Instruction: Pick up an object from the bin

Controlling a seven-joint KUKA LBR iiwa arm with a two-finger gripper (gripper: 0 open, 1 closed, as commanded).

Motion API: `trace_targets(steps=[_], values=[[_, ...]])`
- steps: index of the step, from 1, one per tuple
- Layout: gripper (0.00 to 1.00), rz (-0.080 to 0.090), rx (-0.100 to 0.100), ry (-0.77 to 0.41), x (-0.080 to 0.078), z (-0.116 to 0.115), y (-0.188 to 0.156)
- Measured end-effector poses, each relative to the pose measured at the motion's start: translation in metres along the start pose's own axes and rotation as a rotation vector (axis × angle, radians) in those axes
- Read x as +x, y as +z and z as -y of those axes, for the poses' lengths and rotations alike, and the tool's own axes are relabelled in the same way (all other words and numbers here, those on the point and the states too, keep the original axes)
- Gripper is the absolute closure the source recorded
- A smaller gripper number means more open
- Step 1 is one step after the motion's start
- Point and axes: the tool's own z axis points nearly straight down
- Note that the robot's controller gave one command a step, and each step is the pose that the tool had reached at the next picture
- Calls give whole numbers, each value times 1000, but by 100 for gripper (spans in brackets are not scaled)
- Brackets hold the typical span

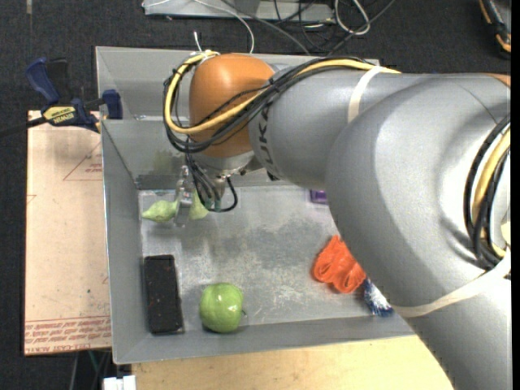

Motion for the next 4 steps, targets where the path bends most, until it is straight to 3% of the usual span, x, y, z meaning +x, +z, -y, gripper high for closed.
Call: trace_targets(steps=[4], values=[[100, 7, -5, 1, -4, -2, -82]])
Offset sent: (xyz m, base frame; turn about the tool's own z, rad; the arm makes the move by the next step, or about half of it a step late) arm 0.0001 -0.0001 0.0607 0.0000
